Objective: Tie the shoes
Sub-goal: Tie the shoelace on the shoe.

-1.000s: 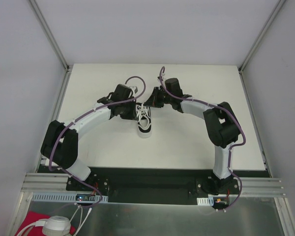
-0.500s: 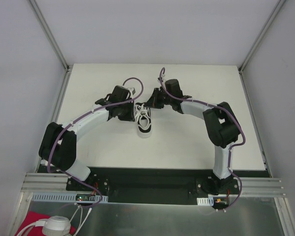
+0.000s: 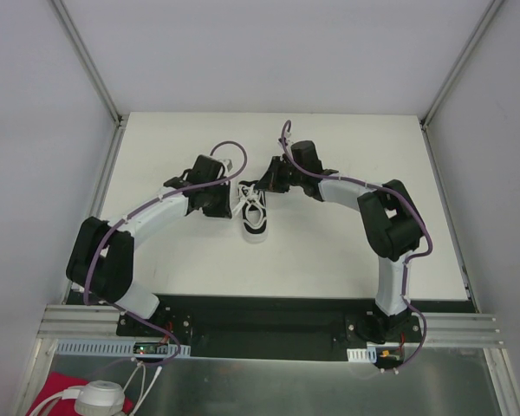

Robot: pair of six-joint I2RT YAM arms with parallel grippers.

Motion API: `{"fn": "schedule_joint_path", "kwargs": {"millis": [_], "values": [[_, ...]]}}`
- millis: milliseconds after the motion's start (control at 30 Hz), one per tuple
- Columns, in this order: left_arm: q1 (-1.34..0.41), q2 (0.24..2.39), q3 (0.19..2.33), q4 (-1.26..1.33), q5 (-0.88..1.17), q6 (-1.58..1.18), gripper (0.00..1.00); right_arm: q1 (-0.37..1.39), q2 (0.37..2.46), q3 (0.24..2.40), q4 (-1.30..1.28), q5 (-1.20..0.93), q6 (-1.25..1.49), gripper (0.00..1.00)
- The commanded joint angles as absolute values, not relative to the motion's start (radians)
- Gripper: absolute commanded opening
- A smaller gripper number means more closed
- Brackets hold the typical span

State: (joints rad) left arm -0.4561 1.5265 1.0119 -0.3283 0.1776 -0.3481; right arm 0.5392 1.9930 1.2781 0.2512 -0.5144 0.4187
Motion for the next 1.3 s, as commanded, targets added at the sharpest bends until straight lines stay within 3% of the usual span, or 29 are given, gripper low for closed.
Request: {"fn": "schedule_joint_path", "kwargs": {"millis": [0, 1267], "values": [[-0.442, 1.467, 0.986, -0.337, 0.175, -0.322, 0.00, 0.538, 1.993, 1.279, 0.291, -0.531, 0.431, 0.01], [-0.367, 1.388, 0.902, -0.337, 0.172, -0.318, 0.00, 0.508, 1.962, 1.220, 0.351, -0.508, 0.462, 0.01]]}}
